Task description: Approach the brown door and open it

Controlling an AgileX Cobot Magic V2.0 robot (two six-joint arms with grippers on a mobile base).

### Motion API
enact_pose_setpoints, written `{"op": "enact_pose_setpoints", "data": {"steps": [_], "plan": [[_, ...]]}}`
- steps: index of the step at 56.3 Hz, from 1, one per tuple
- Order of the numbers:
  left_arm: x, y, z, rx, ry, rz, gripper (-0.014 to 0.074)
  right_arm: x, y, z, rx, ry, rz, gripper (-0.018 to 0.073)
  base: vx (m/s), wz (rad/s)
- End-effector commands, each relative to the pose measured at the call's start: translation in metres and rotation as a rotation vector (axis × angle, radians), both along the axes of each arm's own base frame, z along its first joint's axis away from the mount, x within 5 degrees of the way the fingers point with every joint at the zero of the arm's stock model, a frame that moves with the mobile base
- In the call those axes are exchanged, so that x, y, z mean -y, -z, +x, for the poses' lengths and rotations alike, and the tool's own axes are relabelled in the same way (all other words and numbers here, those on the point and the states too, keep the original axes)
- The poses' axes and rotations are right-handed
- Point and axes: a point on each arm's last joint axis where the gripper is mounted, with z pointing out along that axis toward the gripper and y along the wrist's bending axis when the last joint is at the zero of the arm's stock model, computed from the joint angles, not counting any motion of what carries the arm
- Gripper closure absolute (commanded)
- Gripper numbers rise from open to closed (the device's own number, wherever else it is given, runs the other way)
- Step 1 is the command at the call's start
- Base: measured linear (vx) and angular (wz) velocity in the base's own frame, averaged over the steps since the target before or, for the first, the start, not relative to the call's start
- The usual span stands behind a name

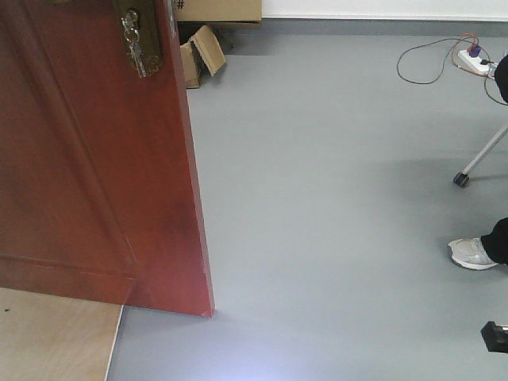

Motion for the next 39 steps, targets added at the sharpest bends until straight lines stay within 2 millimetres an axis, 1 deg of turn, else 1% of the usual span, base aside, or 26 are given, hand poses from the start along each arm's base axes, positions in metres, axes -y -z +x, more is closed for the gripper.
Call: {"op": "enact_pose_setpoints", "data": {"steps": [1, 39], "plan": [[0.0007, -0.0136, -0.0020, 0.107, 0.011, -0.023, 0.0603, 0.0005, -0.0060, 0.0004, 0.081, 0.006, -0.015, 0.0559, 0.00, 0.00], [0.0007, -0.0136, -0.0020, 0.107, 0.011, -0.023, 0.0603, 0.0005, -0.0060, 0.0004, 0.081, 0.006, -0.015, 0.0559, 0.00, 0.00]]}}
